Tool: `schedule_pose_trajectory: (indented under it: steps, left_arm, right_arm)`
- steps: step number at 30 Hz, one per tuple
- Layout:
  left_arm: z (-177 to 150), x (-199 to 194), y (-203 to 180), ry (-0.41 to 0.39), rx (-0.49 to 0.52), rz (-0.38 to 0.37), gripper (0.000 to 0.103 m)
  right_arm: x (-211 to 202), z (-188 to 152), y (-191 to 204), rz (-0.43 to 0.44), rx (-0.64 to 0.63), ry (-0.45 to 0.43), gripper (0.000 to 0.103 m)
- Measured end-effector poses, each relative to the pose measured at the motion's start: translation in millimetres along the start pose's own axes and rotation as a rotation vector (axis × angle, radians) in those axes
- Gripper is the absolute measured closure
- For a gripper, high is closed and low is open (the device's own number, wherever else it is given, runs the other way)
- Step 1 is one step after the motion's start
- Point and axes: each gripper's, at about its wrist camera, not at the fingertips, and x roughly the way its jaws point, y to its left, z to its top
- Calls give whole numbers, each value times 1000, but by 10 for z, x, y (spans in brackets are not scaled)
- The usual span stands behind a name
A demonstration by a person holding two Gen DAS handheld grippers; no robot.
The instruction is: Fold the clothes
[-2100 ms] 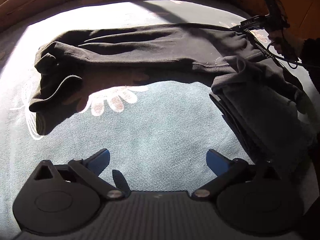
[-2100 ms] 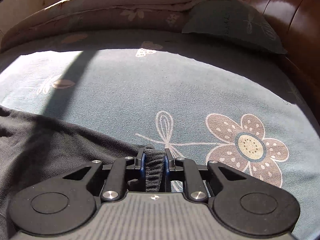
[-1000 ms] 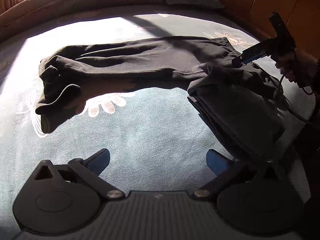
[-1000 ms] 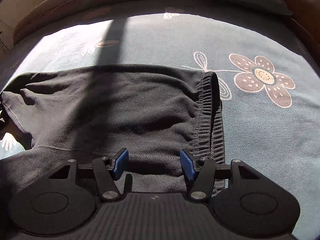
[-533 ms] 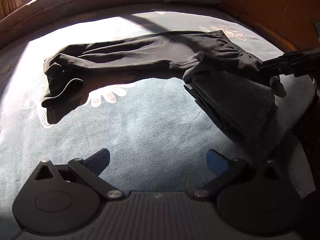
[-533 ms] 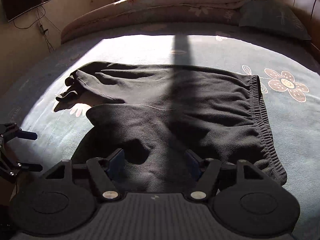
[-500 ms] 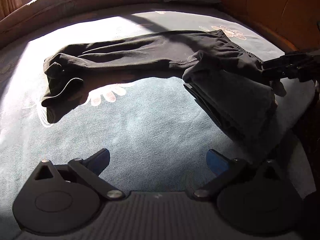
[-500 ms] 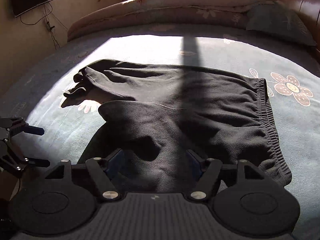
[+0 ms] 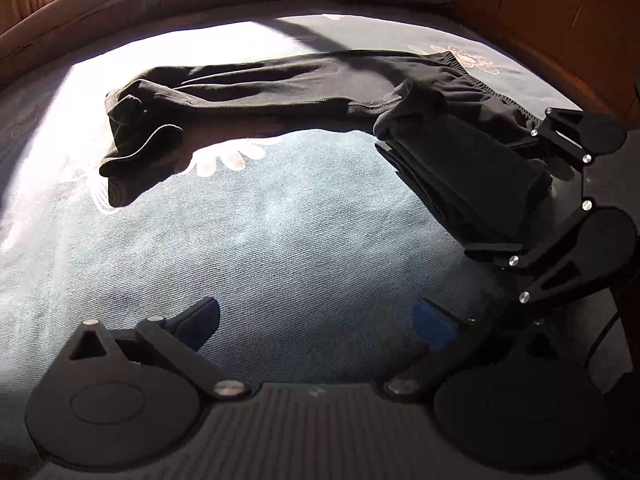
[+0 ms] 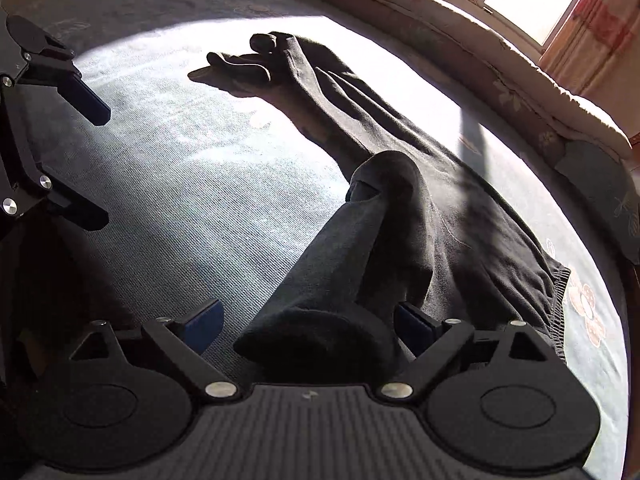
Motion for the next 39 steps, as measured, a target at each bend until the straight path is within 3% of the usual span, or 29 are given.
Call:
schedule_pose_trajectory:
  steps: [4, 7, 14, 21, 23, 26, 30, 34, 39]
  left_arm:
    - [-16, -32, 27, -5, -18, 4, 1]
    - [-15, -27, 12, -5, -14, 1, 1]
    - [27, 50, -73, 12, 12, -10, 1]
    - [62, 110, -143, 30, 22, -18, 1]
    - [65, 113, -158, 34, 25, -16, 1]
    - [80, 143, -161, 44, 24, -23, 1]
    - [141, 220, -197, 55, 28, -53, 1]
    - [226, 326, -303, 62, 47, -168, 1]
    - [332, 466, -446, 86, 81, -227, 1]
  right_arm:
    - [69, -47, -32, -87, -28, 11, 9]
    - [-16, -62, -252, -107, 30, -10, 8]
    - [-107, -221, -883, -226, 202, -16, 5]
    - [280, -618, -1567, -291, 441, 89, 5]
    - [327, -725, -1681, -286, 511, 104, 5]
    - [186, -819, -1730, -245, 597, 49, 5]
    - [-19, -843, -1633, -211, 616, -13, 4]
    - [-154, -858, -1479, -170, 614, -52, 3]
    - [-230, -866, -1278, -120, 604, -79, 3]
